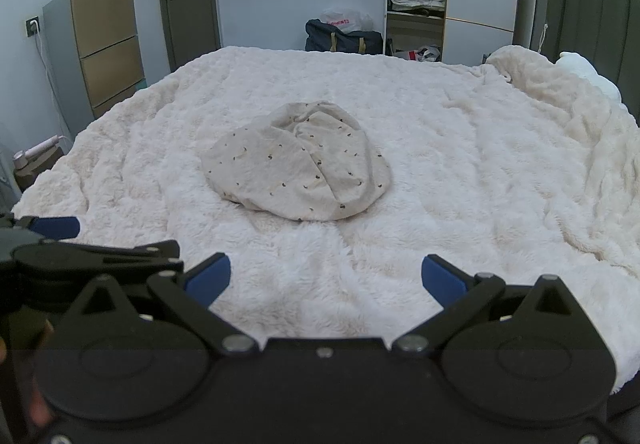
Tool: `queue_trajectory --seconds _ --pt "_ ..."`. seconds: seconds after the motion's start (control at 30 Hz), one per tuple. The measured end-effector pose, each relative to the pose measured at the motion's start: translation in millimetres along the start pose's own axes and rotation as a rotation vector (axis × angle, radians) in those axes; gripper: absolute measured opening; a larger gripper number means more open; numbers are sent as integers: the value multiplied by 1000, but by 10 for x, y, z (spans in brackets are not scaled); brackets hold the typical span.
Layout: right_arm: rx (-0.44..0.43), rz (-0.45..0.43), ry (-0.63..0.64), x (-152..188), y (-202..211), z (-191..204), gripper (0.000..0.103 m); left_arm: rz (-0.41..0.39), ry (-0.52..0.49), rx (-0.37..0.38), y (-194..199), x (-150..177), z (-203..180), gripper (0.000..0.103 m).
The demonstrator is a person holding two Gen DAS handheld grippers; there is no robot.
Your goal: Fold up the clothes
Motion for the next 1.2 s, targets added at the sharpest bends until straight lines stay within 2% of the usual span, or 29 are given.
queue_trajectory --seconds 0.57,0.9,1.0,1.2 --pt "-3 -2 0 2 11 20 103 0 4 5 -1 -21 56 103" --pt "-9 0 -11 -66 4 -141 103 -2 3 6 -8 -20 78 103" --pt "-8 2 -11 -9 3 -19 103 0 1 4 -15 -17 77 103" --pt "-5 4 -10 -19 4 -62 103 1 1 6 -7 -22 87 103"
Point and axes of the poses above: each gripper's, at about its wrist camera, not at the fingertips, and y roughly against the way its jaws point, z to its left, x to its underside, the point moved 4 cm from there along -y, roughly the way its jaws point, and after that the axes turned 2 degrees about z, right-handed, at the moved point
